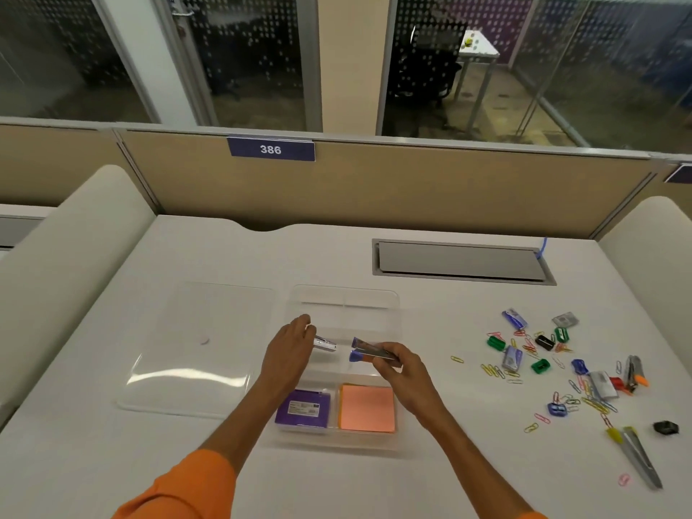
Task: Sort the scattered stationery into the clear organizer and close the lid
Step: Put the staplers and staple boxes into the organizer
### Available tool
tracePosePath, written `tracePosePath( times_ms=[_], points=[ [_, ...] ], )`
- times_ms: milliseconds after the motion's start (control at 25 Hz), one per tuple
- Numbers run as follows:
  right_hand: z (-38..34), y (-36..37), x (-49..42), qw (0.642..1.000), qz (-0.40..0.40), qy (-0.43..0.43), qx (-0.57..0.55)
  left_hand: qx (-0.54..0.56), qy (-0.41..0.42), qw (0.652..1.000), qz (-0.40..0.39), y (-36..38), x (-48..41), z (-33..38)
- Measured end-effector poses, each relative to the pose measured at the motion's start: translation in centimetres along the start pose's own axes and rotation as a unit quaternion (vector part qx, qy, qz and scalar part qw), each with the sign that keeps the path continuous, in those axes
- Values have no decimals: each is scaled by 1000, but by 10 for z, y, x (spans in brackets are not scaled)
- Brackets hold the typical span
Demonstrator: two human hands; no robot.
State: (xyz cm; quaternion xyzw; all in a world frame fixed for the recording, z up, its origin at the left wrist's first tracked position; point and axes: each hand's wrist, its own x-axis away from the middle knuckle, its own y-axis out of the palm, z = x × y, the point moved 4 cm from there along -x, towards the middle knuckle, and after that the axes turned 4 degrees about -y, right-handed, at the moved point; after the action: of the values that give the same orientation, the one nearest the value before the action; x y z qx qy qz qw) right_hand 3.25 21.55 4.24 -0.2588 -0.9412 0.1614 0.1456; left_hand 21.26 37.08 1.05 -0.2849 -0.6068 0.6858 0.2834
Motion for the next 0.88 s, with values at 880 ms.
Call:
tracePosePath(
  times_ms=[880],
  points=[
    [-41,109,-47,922,-13,-97,376,287,-129,942,114,-27,-1,-71]
  ],
)
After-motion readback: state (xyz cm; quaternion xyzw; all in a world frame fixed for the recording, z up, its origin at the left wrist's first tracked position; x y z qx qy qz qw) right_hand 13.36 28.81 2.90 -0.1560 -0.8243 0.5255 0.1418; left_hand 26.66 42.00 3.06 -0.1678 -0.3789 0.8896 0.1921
